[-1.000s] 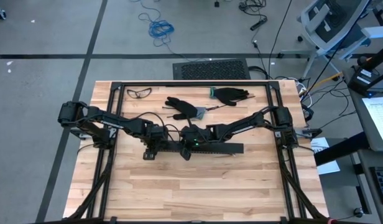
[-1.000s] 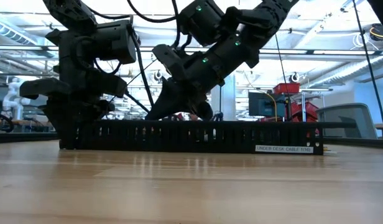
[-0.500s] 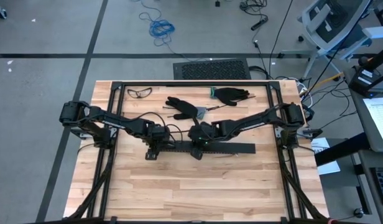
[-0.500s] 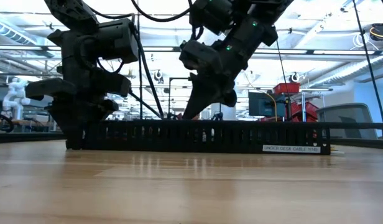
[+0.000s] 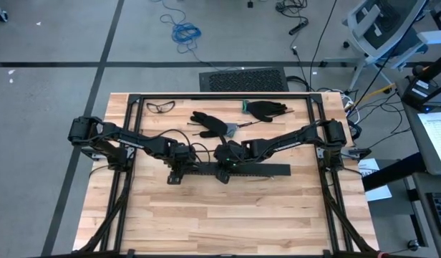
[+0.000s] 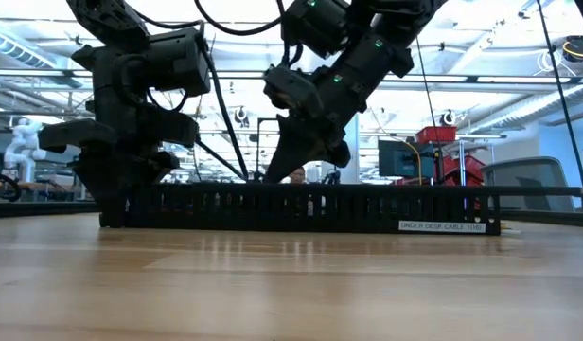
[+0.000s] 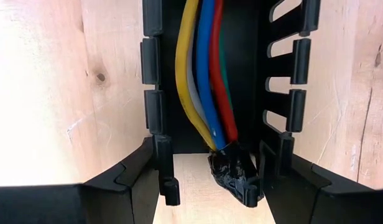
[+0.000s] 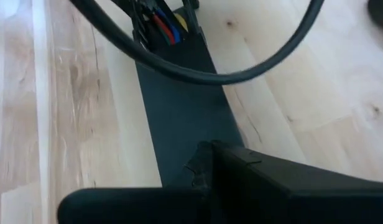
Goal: Ziptie cables
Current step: Insert the black cover of the black cable duct
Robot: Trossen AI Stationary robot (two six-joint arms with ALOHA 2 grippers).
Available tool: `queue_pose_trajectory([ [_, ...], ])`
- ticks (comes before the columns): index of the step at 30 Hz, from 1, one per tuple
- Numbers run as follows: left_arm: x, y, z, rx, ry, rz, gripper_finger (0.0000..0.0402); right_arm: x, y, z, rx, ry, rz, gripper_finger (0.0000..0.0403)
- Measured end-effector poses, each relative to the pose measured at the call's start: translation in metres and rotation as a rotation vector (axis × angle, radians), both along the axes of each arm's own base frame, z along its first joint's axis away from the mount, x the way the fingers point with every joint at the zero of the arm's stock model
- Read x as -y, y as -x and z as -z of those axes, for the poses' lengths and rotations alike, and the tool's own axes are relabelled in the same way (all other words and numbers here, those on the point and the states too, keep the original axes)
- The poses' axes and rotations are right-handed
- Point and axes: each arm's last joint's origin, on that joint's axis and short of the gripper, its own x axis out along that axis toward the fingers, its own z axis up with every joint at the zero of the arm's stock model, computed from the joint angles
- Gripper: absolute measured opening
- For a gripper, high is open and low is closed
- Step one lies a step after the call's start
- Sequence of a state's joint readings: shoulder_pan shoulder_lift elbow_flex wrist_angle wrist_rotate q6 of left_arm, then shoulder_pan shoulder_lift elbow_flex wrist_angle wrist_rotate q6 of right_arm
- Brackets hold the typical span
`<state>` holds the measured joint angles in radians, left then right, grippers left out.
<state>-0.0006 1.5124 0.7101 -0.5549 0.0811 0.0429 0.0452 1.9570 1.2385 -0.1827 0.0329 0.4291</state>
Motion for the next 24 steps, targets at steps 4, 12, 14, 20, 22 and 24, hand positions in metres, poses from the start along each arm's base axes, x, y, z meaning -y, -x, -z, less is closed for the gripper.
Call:
queue_pose_trajectory([
  [4, 0.0, 0.0, 0.0, -0.001, 0.0, 0.0, 0.0231, 0.0, -0.007, 0.011, 0.032, -0.014, 0.015, 0.0],
  [12, 0.0, 0.0, 0.0, -0.001, 0.002, -0.007, 0.0231, 0.006, -0.029, 0.033, 0.138, -0.079, 0.094, 0.0],
  [14, 0.0, 0.0, 0.0, -0.001, 0.001, -0.004, 0.0231, 0.009, -0.035, 0.031, 0.146, -0.093, 0.092, 0.0],
  [20, 0.0, 0.0, 0.0, 0.004, -0.005, 0.013, 0.0231, 0.016, -0.052, 0.008, 0.201, -0.068, 0.037, 0.0],
  [22, 0.0, -0.001, 0.0, 0.009, -0.006, 0.015, 0.0231, 0.016, -0.058, 0.001, 0.209, -0.06, 0.018, 0.0],
  [24, 0.0, -0.001, 0.0, 0.016, -0.008, 0.016, 0.0231, 0.016, -0.062, -0.007, 0.22, -0.045, 0.0, 0.0],
])
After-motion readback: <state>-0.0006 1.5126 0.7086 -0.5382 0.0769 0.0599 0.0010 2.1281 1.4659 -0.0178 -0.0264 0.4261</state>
